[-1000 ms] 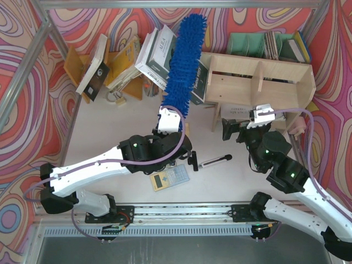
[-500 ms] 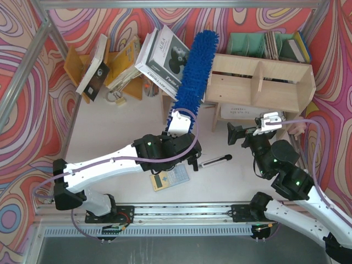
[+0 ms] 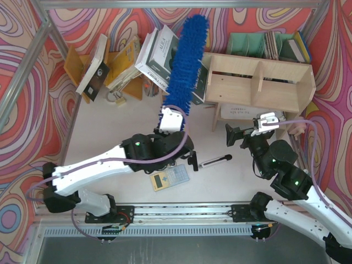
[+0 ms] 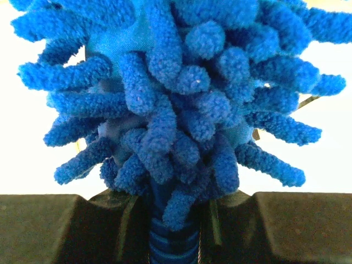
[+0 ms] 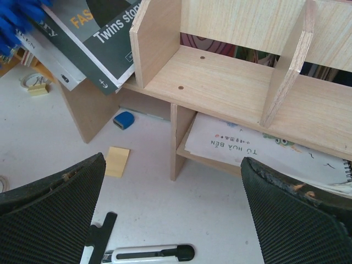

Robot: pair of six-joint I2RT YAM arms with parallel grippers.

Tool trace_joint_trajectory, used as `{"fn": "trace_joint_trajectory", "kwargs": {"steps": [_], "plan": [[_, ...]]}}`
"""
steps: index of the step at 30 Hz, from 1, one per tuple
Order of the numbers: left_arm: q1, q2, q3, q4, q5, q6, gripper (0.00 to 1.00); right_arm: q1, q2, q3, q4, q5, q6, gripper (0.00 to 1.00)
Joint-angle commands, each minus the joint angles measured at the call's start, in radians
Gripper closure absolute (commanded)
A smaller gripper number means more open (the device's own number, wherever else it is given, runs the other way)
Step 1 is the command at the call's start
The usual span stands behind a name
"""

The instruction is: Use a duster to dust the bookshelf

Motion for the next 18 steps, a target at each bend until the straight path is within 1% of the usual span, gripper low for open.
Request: {"fn": "trace_joint_trajectory", "kwargs": {"steps": [1,6,11,18], "plan": [[0.001,0.093,-0.018,0.010,0.031,-0.019,1.00,-0.001,-0.029,-0.016,0.037,-0.033,-0.026,0.01],[0.001,0.131,-0.008,0.035,0.069,-0.013,1.00,0.000,-0.043,-0.028,0.051,-0.047,-0.036,0.01],[0.001,0.108,0.033,-0.003,-0.002,0.010,1.00,0.000,-0.036,-0.025,0.043,-0.045,-0.037,0.01],[0.001,-0.009,-0.011,0.012,-0.111,0.015,1.00,-0.001,-0.053,-0.030,0.048,-0.047,-0.035,0.01]]}}
